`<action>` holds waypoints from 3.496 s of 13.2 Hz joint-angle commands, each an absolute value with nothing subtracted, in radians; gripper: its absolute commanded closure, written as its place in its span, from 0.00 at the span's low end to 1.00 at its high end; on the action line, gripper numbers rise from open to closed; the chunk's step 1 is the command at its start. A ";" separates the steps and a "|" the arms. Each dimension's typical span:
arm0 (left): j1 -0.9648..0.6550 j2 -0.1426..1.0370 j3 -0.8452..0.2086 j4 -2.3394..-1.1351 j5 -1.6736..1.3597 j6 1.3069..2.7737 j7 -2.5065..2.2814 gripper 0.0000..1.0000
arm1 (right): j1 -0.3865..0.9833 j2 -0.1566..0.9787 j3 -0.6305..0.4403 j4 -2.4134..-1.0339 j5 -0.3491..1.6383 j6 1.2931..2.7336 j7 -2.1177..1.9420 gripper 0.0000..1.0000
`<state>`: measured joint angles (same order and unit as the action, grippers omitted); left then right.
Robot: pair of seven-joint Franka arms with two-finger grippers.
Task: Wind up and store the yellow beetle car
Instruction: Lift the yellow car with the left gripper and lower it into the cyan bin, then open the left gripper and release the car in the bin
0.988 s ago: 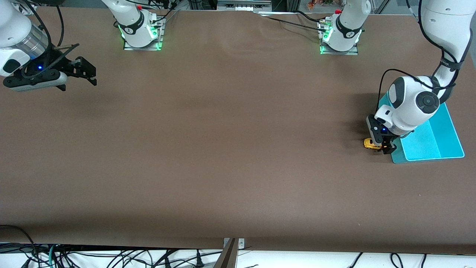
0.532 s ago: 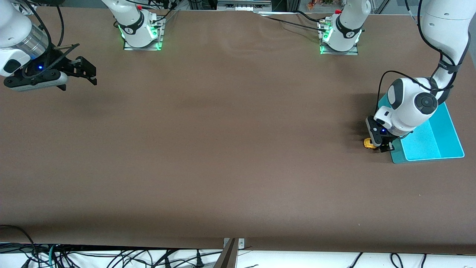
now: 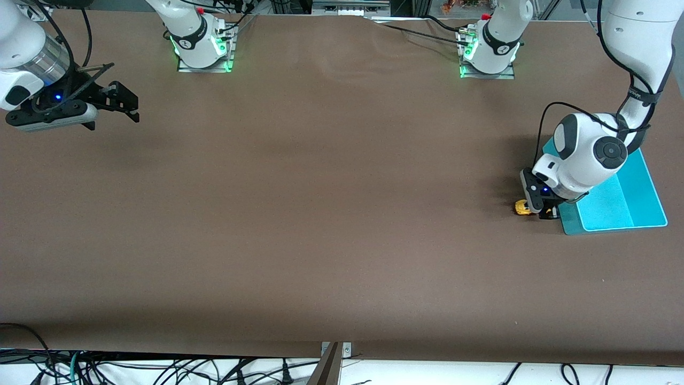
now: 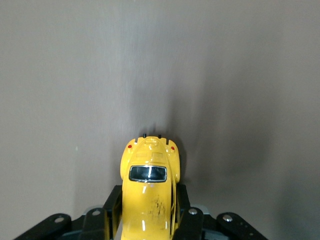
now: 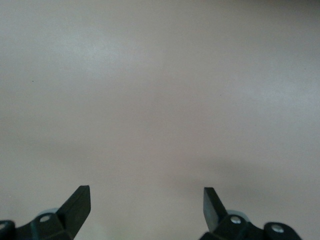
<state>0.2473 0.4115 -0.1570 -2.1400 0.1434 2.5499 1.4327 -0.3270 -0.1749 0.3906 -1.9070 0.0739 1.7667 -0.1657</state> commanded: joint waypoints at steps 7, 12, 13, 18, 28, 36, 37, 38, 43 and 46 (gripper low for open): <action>0.299 0.204 -0.155 -1.978 0.110 2.039 1.526 0.83 | -0.324 -0.161 0.385 -1.881 0.089 1.741 -0.161 0.00; 0.400 0.215 -0.077 -1.962 0.109 2.045 1.721 0.83 | -0.324 -0.158 0.385 -1.882 0.089 1.741 -0.163 0.00; 0.432 0.225 -0.075 -1.965 0.109 2.065 1.744 0.83 | -0.324 -0.158 0.385 -1.882 0.089 1.741 -0.163 0.00; 0.500 0.325 -0.043 -1.983 0.110 2.192 1.842 0.83 | -0.325 -0.156 0.385 -1.884 0.089 1.741 -0.164 0.00; 0.508 0.485 -0.043 -2.022 0.109 2.407 1.841 0.79 | -0.325 -0.156 0.385 -1.887 0.087 1.741 -0.161 0.00; 0.500 0.489 -0.043 -2.037 0.087 2.458 1.835 0.00 | -0.325 -0.156 0.385 -1.887 0.087 1.741 -0.161 0.00; 0.500 0.474 -0.043 -2.034 0.087 2.448 1.835 0.00 | -0.325 -0.156 0.385 -1.887 0.087 1.741 -0.160 0.00; 0.500 0.457 -0.043 -2.030 0.087 2.416 1.832 0.00 | -0.325 -0.156 0.385 -1.887 0.087 1.741 -0.161 0.00; 0.488 0.354 -0.044 -1.997 0.040 2.261 1.798 0.00 | -0.325 -0.156 0.385 -1.888 0.087 1.741 -0.161 0.00; 0.468 0.296 -0.044 -1.990 -0.029 2.134 1.605 0.00 | -0.325 -0.155 0.385 -1.887 0.087 1.741 -0.161 0.00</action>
<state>0.4852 0.3409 -0.0453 -1.9886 0.0230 2.2072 1.7083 -0.3271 -0.1630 0.3896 -1.9070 0.0739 1.7612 -0.1657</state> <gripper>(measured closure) 0.000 0.000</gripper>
